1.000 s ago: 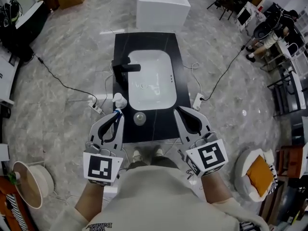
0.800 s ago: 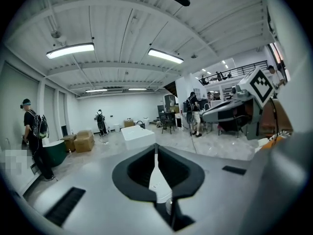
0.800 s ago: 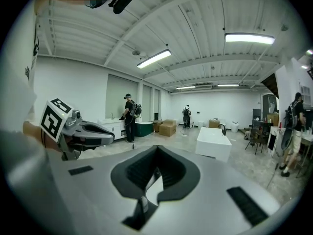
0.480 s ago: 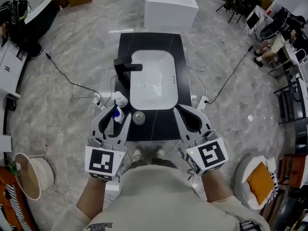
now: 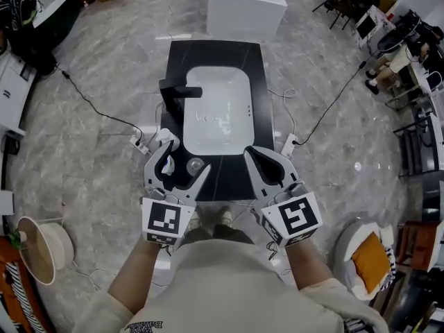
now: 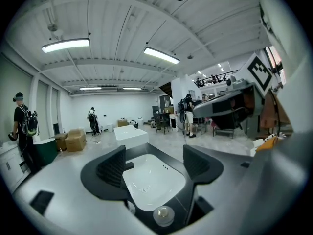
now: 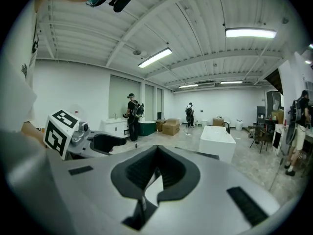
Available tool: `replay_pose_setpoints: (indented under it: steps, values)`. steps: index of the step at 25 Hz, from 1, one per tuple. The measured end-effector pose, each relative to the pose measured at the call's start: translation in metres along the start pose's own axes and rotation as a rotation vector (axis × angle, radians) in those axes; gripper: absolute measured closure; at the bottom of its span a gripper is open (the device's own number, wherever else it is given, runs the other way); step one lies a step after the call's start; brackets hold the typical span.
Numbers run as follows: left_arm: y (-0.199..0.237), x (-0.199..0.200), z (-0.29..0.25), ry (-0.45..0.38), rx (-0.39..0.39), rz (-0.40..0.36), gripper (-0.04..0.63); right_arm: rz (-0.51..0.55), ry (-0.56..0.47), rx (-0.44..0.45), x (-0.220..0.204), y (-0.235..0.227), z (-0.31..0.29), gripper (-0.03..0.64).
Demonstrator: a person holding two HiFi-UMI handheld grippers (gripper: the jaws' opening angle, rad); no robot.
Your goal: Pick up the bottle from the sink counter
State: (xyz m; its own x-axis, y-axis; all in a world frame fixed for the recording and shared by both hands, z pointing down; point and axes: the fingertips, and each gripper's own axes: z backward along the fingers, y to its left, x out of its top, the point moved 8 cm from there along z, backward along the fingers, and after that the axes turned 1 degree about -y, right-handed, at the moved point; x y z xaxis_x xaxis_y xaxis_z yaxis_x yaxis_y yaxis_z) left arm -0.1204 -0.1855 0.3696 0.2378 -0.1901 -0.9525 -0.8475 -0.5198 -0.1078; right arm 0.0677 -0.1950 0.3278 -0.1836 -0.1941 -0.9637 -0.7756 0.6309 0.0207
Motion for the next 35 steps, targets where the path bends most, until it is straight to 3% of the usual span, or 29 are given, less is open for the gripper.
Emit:
replay_pose_setpoints:
  steps: [6,13,18,23,28,35]
  values:
    - [-0.002,-0.051,-0.036,0.102,-0.041,0.051,0.232,0.009,0.082,0.008,-0.028,-0.007,-0.024,0.62]
    - [-0.007,-0.113,-0.071,0.223,-0.032,0.082,0.222,-0.023,0.159,0.039,-0.06,-0.015,-0.05,0.62]
    - [-0.012,-0.153,-0.093,0.289,-0.046,0.165,0.219,-0.037,0.216,0.066,-0.086,-0.016,-0.066,0.62]
    - [-0.018,-0.185,-0.109,0.365,-0.03,0.189,0.219,-0.069,0.28,0.081,-0.119,-0.016,-0.079,0.62]
    - [-0.012,-0.215,-0.122,0.431,0.011,0.264,0.219,-0.112,0.331,0.089,-0.15,-0.013,-0.094,0.62]
    - [-0.019,-0.244,-0.133,0.463,-0.008,0.25,0.219,-0.132,0.38,0.088,-0.179,-0.017,-0.099,0.62]
